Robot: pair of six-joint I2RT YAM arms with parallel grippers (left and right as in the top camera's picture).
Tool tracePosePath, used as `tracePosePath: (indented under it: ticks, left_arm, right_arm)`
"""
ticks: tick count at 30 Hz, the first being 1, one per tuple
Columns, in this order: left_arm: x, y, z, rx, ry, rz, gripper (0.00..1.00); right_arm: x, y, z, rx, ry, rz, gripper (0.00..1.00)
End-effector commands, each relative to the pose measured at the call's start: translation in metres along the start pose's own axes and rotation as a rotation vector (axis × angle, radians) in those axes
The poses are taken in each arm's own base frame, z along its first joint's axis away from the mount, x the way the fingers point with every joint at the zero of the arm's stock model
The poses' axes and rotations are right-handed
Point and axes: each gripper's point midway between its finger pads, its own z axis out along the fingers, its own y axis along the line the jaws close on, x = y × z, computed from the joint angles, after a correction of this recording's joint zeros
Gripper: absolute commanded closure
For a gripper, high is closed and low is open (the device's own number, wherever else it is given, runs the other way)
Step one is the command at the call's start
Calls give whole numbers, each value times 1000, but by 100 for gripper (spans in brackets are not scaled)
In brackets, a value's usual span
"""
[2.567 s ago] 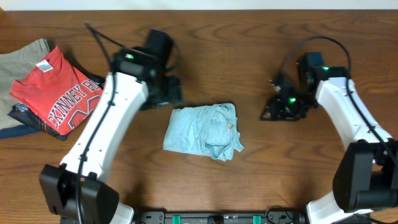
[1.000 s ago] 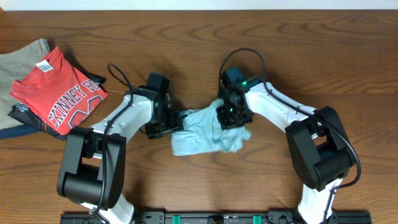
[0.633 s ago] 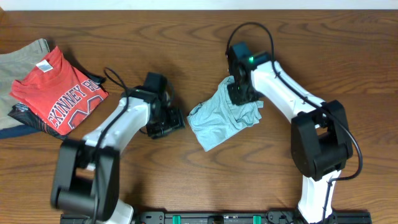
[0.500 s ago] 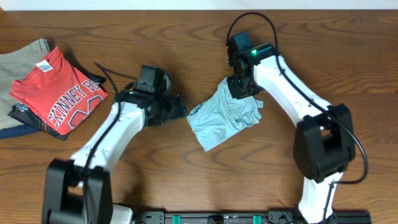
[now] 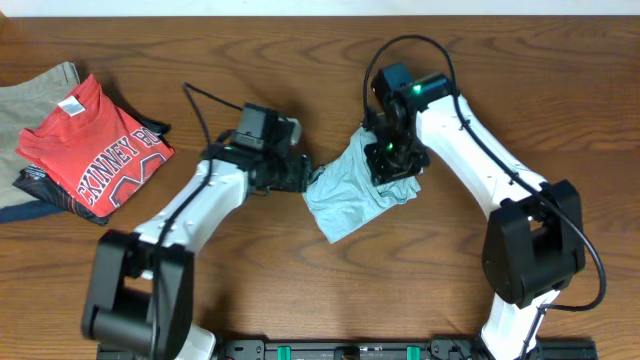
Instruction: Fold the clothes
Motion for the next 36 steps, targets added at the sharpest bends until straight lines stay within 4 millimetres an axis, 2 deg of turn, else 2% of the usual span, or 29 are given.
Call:
tracePosePath:
  ticks: [1, 4, 5, 7, 10, 12, 13, 17, 21, 24, 26, 28, 30, 33, 36]
  left_arm:
    - [5, -7, 16, 21, 33, 77, 34]
    - [10, -12, 30, 26, 53, 93, 36]
    - [12, -12, 34, 26, 61, 96, 40]
    - [16, -11, 39, 19, 76, 96, 50]
    - [20, -7, 44, 6, 94, 85, 77]
    - [23, -2, 45, -19, 105, 45, 81]
    - [25, -1, 46, -22, 113, 28, 87]
    - [37, 2, 47, -37, 160, -43, 92]
    - [52, 7, 50, -53, 199, -117, 94]
    - [69, 11, 51, -75, 240, -218, 94]
    - [83, 10, 51, -83, 280, -253, 94]
    - [92, 7, 49, -87, 314, -249, 94]
    - [93, 4, 46, -86, 318, -237, 91]
    - [82, -2, 36, -71, 278, -220, 79]
    - [65, -11, 18, -50, 207, -195, 76]
  right_arm:
    - [15, 27, 16, -116, 42, -40, 67]
    - [24, 34, 38, -169, 57, -44, 68]
    - [26, 33, 45, -167, 60, -40, 68]
    - [31, 28, 59, -157, 62, -32, 70]
    - [35, 7, 74, -65, 52, 29, 72]
    - [33, -13, 80, 27, 31, 86, 72]
    - [31, -28, 81, 91, 10, 127, 72]
    - [18, -74, 73, 288, -75, 227, 73]
    - [8, -102, 64, 391, -134, 255, 71]
    - [0, -125, 54, 475, -187, 282, 61]
    - [-8, -133, 50, 485, -214, 273, 59]
    - [-11, -126, 49, 431, -208, 229, 60]
    - [-12, -106, 50, 322, -187, 155, 59]
    - [-7, -80, 43, 183, -174, 132, 59]
    - [2, -42, 29, -13, -163, 111, 59]
